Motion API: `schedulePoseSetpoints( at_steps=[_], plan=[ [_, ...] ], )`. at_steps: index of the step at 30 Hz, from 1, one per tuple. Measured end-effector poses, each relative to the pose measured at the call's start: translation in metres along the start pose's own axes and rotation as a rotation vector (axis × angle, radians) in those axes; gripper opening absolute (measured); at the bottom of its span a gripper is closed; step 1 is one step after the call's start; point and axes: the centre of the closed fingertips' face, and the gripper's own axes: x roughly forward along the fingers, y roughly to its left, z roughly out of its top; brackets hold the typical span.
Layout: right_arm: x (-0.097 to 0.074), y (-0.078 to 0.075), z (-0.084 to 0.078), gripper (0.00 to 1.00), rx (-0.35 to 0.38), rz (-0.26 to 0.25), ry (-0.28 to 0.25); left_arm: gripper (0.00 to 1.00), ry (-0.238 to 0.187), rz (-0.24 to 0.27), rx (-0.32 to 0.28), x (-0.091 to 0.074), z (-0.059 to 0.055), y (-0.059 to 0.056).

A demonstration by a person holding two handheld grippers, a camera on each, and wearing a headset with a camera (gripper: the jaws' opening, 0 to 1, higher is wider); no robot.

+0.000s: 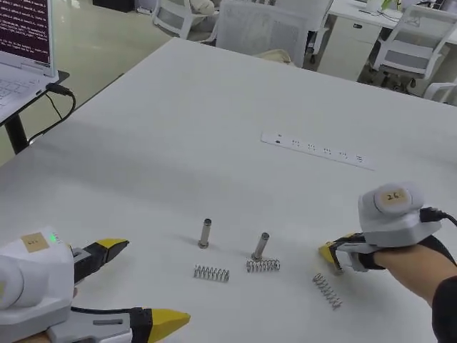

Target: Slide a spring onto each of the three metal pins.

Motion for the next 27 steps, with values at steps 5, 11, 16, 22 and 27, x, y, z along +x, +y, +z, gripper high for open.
schedulePoseSetpoints(
  at_steps=[5,11,16,22,27],
  plan=[
    [0.0015,-0.0003,-0.0005,0.13,-0.011,-0.008,0.011,0.9,0.0,0.0,0.0,-0.0001,0.0002,-0.0002],
    [0.0033,0.0005,0.0023,0.11,-0.016,-0.021,0.019,0.9,0.003,-0.002,0.004,-0.0002,0.0002,-0.0007],
    [0.0029,0.0003,0.0016,0.1,-0.01,-0.027,0.03,0.9,0.002,-0.002,0.003,-0.0002,0.0005,-0.0009],
    [0.0031,0.0001,0.0006,0.09,0.011,-0.017,0.038,0.9,0.003,-0.002,0.003,-0.0002,0.0003,-0.0007],
    [0.003,0.0011,0.0006,0.08,0.029,-0.006,0.051,0.9,0.003,-0.002,0.002,0.0,0.0002,-0.0008]
  ],
)
